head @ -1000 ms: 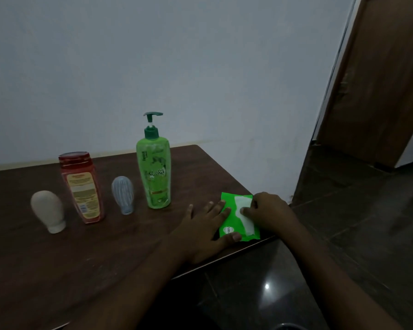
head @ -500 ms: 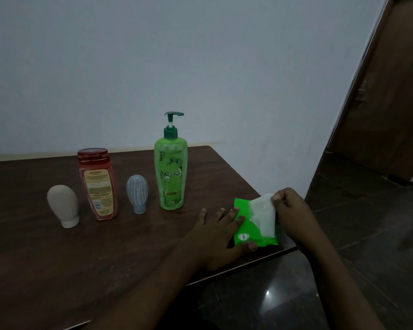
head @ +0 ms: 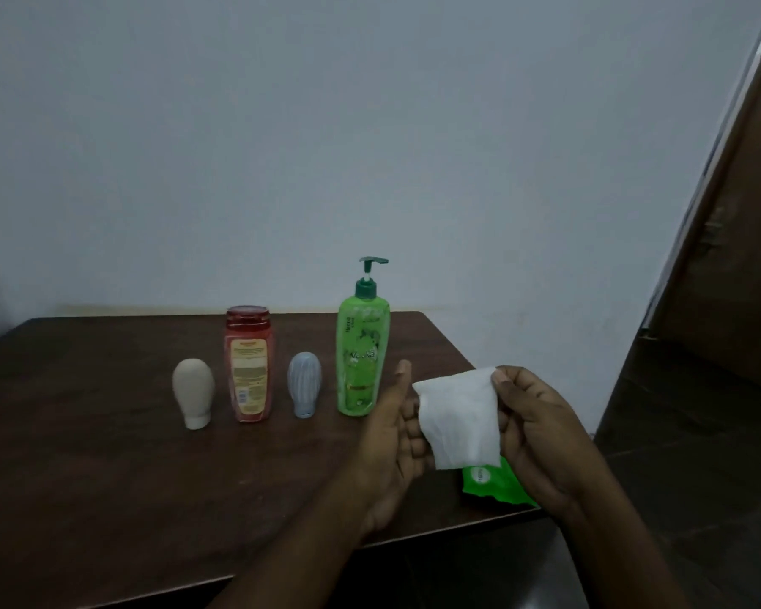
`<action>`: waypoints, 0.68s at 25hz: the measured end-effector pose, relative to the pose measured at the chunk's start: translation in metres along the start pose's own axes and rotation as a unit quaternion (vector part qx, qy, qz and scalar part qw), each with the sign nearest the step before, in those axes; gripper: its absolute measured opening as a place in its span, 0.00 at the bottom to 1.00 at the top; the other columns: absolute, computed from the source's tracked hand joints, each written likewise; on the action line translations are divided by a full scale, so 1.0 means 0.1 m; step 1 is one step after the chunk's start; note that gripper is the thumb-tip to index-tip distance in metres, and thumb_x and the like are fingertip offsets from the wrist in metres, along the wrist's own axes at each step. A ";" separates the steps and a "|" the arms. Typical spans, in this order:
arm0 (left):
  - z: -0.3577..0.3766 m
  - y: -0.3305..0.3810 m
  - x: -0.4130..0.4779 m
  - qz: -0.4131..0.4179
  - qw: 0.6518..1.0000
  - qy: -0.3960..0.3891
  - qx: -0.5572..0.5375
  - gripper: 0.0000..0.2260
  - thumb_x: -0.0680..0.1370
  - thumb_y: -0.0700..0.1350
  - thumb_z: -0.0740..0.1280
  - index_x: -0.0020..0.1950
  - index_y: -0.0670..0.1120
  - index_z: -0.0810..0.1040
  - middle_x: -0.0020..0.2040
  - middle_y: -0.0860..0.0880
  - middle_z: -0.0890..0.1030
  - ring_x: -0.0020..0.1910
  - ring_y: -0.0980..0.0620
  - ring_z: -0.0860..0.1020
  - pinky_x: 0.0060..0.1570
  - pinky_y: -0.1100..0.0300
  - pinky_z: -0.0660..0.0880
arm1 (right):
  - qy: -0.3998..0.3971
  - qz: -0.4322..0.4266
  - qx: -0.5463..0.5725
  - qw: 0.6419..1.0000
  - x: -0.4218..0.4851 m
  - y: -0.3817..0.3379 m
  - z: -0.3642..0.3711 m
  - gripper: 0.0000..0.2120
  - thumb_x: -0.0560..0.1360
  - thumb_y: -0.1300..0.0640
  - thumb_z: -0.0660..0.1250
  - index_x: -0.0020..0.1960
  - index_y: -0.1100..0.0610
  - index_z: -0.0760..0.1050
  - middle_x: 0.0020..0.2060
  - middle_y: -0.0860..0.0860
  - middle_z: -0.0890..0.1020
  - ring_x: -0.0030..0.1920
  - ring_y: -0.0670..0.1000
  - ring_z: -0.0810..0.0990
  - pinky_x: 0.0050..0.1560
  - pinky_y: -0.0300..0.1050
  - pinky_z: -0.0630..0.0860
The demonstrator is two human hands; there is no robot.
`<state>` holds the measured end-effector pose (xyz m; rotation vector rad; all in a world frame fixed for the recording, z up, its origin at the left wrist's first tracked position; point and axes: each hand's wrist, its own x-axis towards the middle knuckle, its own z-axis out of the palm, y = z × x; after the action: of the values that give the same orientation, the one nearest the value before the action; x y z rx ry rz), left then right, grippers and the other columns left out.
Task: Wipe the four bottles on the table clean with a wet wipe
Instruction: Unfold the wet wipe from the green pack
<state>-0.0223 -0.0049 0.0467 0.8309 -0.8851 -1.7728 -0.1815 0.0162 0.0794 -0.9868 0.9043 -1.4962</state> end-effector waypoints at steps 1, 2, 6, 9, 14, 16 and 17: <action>-0.09 0.04 -0.09 -0.004 1.000 0.008 -0.017 0.22 0.80 0.58 0.67 0.57 0.41 0.86 0.54 0.39 0.87 0.53 0.41 0.86 0.61 0.40 0.80 | 0.008 0.013 0.015 1.000 -0.03 0.05 0.07 0.13 0.82 0.60 0.57 0.59 0.67 0.73 0.49 0.61 0.85 0.45 0.56 0.86 0.37 0.46 0.83; -0.13 0.10 -0.20 -0.011 0.999 0.014 -0.031 0.16 0.80 0.52 0.70 0.56 0.41 0.85 0.53 0.39 0.87 0.51 0.41 0.86 0.59 0.40 0.81 | 0.017 0.024 0.024 0.999 -0.06 0.10 0.13 0.13 0.82 0.60 0.58 0.60 0.67 0.74 0.48 0.61 0.85 0.44 0.56 0.86 0.36 0.46 0.82; -0.36 0.24 -0.55 -0.016 0.998 0.057 -0.034 0.11 0.79 0.36 0.70 0.60 0.34 0.81 0.53 0.36 0.87 0.50 0.41 0.87 0.49 0.44 0.85 | 0.013 0.061 0.011 0.998 -0.22 0.28 0.31 0.14 0.81 0.59 0.60 0.61 0.66 0.73 0.51 0.64 0.84 0.48 0.62 0.85 0.41 0.56 0.84; -0.41 0.36 -0.87 0.021 0.997 0.068 0.010 0.07 0.79 0.34 0.69 0.56 0.35 0.82 0.52 0.37 0.87 0.53 0.40 0.86 0.51 0.46 0.85 | -0.015 0.055 0.010 0.998 -0.38 0.24 0.47 0.13 0.78 0.63 0.65 0.61 0.65 0.72 0.55 0.65 0.82 0.52 0.63 0.84 0.42 0.56 0.83; -0.45 0.68 -1.45 0.306 0.944 0.046 0.117 0.05 0.78 0.35 0.70 0.52 0.38 0.85 0.44 0.42 0.88 0.45 0.45 0.87 0.53 0.50 0.84 | -0.138 -0.163 -0.035 0.976 -0.79 -0.19 0.69 0.16 0.72 0.69 0.67 0.57 0.60 0.71 0.50 0.62 0.85 0.49 0.61 0.85 0.43 0.51 0.83; -0.49 0.74 -1.57 0.386 0.909 0.030 0.155 0.07 0.76 0.34 0.71 0.53 0.38 0.86 0.44 0.42 0.88 0.44 0.48 0.86 0.50 0.52 0.85 | -0.156 -0.206 -0.054 0.964 -0.85 -0.26 0.71 0.15 0.70 0.69 0.68 0.55 0.59 0.74 0.49 0.62 0.85 0.50 0.61 0.85 0.45 0.49 0.82; -0.50 0.75 -1.60 0.404 0.897 0.032 0.176 0.07 0.75 0.35 0.72 0.52 0.39 0.87 0.45 0.42 0.88 0.46 0.47 0.87 0.48 0.52 0.85 | -0.153 -0.222 -0.067 0.961 -0.86 -0.27 0.72 0.13 0.71 0.70 0.68 0.53 0.59 0.76 0.48 0.62 0.85 0.50 0.61 0.85 0.45 0.48 0.82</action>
<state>0.1028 0.1134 0.1087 0.5985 -1.2946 -0.8642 -0.1177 0.1024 0.1206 -1.5506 0.5869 -1.6002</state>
